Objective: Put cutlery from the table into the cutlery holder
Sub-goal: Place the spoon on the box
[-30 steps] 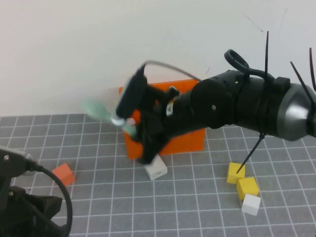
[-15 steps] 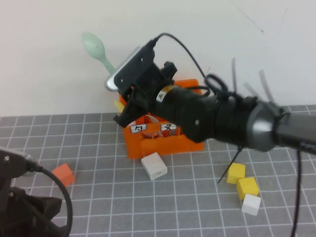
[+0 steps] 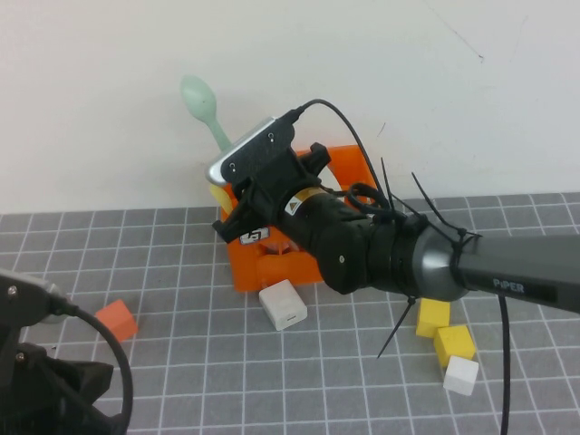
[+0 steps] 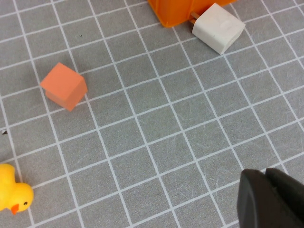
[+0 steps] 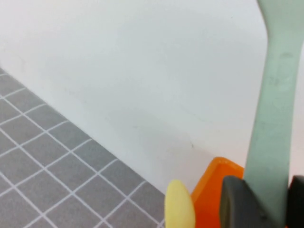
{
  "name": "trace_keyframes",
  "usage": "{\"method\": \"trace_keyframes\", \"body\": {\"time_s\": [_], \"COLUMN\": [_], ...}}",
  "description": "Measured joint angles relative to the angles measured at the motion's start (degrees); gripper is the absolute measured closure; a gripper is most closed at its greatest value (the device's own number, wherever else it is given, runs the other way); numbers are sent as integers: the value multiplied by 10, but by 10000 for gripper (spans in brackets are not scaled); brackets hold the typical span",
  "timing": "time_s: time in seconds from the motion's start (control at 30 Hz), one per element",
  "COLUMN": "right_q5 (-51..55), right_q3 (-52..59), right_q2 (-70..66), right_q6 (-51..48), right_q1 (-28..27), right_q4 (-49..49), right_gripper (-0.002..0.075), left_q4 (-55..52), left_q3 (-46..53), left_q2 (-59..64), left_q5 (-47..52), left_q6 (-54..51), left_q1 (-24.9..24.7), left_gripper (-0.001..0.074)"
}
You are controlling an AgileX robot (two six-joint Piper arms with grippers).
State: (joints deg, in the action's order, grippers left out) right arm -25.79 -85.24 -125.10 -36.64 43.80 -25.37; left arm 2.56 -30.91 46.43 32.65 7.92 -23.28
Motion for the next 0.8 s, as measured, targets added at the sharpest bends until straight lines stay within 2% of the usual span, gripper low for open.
{"method": "trace_keyframes", "body": {"time_s": [0.23, 0.47, 0.8], "right_q5": [15, 19, 19], "right_q3": [0, 0, 0], "right_q2": [-13, -13, -8], "right_q6": [12, 12, -22], "right_q1": [0, 0, 0], "right_q4": [-17, -68, -75], "right_gripper": [524, 383, 363], "left_q4": [0, 0, 0], "left_q3": [0, 0, 0], "left_q2": [0, 0, 0], "left_q5": [0, 3, 9], "left_q6": [1, 1, 0], "left_q1": [0, 0, 0], "left_gripper": [736, 736, 736]}}
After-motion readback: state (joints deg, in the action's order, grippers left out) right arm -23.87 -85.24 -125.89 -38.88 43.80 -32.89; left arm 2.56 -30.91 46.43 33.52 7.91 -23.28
